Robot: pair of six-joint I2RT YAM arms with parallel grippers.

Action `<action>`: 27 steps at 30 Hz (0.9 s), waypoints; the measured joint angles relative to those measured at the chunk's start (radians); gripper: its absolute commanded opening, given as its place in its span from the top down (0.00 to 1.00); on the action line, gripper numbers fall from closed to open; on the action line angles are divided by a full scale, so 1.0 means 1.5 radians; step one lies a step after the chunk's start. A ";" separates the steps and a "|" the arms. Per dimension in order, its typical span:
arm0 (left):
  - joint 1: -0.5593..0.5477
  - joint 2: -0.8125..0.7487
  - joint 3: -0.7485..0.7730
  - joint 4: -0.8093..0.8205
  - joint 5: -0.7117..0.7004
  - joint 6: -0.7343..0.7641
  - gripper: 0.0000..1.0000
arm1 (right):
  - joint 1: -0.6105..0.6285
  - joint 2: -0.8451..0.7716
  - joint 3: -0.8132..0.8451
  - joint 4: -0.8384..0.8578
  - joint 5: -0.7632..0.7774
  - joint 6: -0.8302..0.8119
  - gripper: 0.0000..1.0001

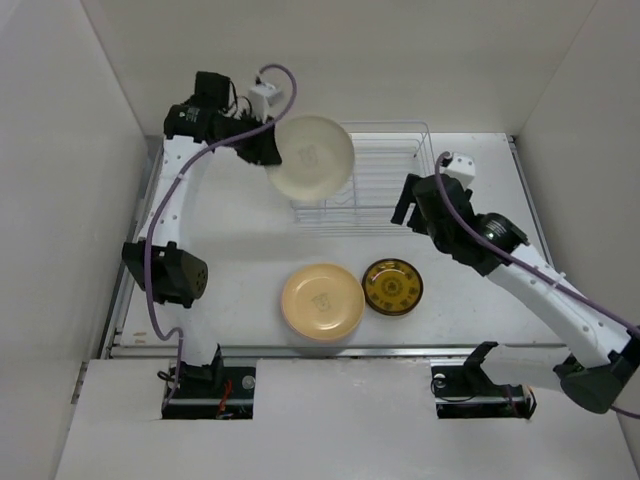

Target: Unload the plates from the dish rack

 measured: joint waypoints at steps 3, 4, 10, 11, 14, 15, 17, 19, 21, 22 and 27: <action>-0.056 -0.029 -0.098 -0.126 0.028 0.089 1.00 | 0.000 -0.053 -0.002 -0.019 0.011 0.032 0.15; -0.080 -0.025 -0.136 -0.150 0.032 0.107 1.00 | 0.000 -0.067 -0.002 -0.026 0.012 0.040 0.15; -0.198 0.083 -0.289 -0.224 -0.008 0.154 1.00 | 0.000 -0.152 -0.055 -0.048 -0.003 0.075 0.21; -0.212 0.094 -0.301 -0.228 -0.018 0.155 1.00 | 0.000 -0.170 -0.068 -0.054 -0.009 0.080 0.21; -0.239 0.100 -0.318 -0.238 -0.037 0.158 1.00 | 0.000 -0.218 -0.093 -0.068 -0.024 0.090 0.22; -0.245 0.100 -0.318 -0.243 -0.041 0.158 1.00 | 0.000 -0.230 -0.096 -0.072 -0.027 0.092 0.22; -0.252 0.099 -0.318 -0.246 -0.048 0.161 0.98 | 0.000 -0.245 -0.097 -0.074 -0.033 0.095 0.22; -0.254 0.100 -0.322 -0.246 -0.061 0.165 0.91 | 0.000 -0.252 -0.097 -0.075 -0.036 0.097 0.22; -0.258 0.099 -0.330 -0.247 -0.081 0.166 0.84 | 0.000 -0.252 -0.097 -0.077 -0.041 0.099 0.22; -0.259 0.099 -0.333 -0.247 -0.093 0.166 0.78 | 0.000 -0.252 -0.097 -0.079 -0.043 0.099 0.22; -0.269 0.099 -0.336 -0.249 -0.139 0.167 0.45 | 0.001 -0.246 -0.098 -0.079 -0.053 0.098 0.22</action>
